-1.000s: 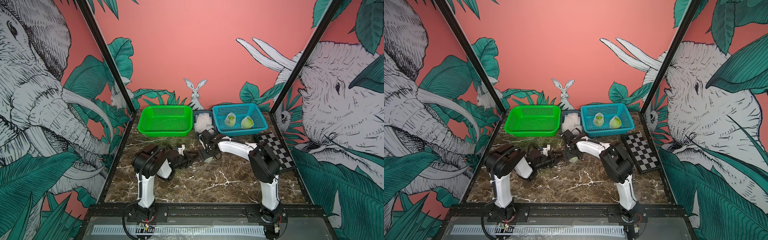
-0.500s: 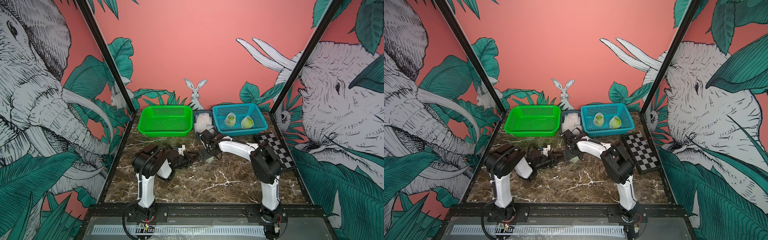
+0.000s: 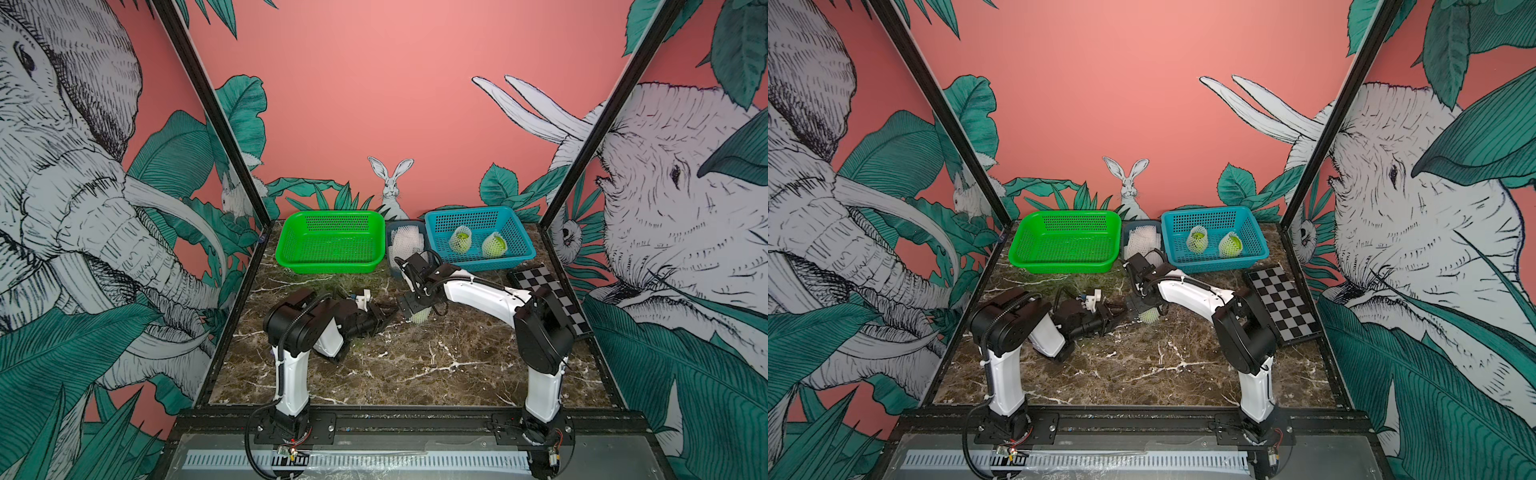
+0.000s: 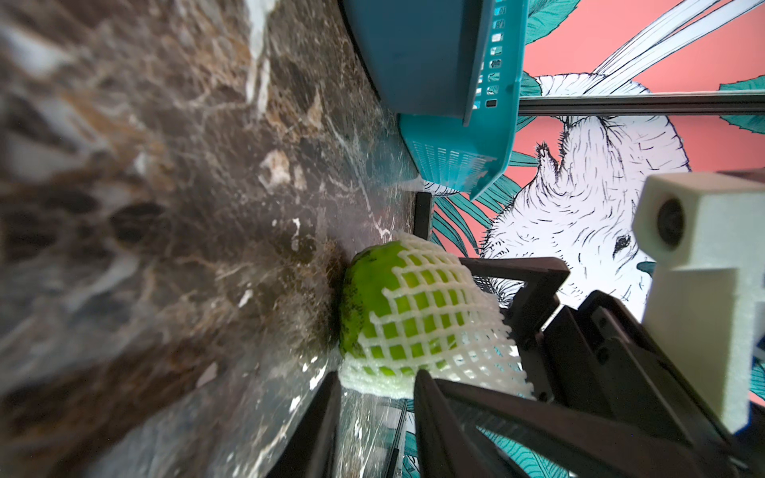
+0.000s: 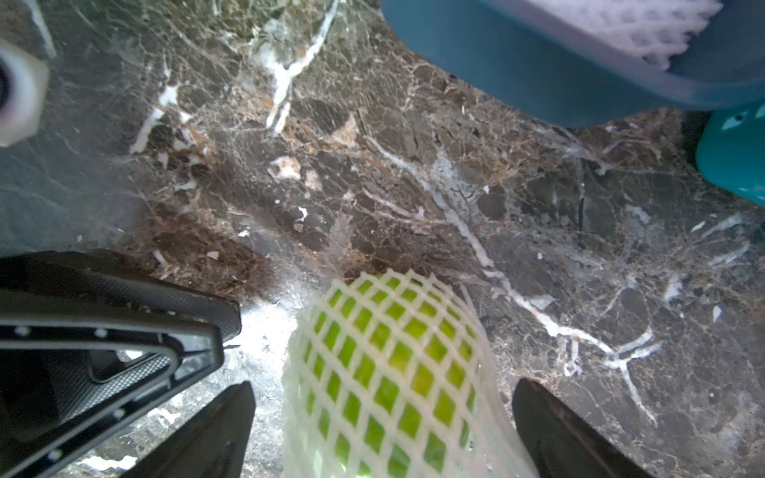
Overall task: Sleeve custard apples in foam nets
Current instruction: Put on the foam net on the custard apple.
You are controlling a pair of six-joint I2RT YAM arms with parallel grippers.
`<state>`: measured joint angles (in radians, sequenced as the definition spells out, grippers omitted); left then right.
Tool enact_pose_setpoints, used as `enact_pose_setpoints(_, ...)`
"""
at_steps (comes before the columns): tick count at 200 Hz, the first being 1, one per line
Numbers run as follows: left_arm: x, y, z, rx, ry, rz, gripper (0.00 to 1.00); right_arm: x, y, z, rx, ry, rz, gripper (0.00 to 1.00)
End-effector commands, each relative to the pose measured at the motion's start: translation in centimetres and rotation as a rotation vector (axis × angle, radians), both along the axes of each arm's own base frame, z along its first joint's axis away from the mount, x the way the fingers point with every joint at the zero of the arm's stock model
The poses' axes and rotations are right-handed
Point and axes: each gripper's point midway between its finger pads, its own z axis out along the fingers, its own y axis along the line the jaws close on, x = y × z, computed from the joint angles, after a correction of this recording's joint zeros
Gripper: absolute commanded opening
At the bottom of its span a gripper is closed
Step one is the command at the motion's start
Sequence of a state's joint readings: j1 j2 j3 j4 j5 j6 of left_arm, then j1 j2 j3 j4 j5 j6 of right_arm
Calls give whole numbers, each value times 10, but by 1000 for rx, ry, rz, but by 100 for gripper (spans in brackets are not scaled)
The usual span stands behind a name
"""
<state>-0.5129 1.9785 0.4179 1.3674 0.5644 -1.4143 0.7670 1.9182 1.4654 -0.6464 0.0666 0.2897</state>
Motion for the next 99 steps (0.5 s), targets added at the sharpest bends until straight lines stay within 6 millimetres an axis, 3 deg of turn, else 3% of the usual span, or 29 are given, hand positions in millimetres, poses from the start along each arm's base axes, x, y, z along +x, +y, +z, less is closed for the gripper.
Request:
enact_pose_setpoints(1, -2, -1, 8, -23, -24, -10, 32, 0, 3, 22, 62, -31, -26, 99)
enact_pose_setpoints(46, -2, -1, 7, -21, -22, -11, 32, 9, -1, 22, 141, -19, -128, 99)
enact_pose_setpoints(99, -3, -1, 7, -19, -24, -11, 32, 11, -6, 3, 111, 27, -181, 99)
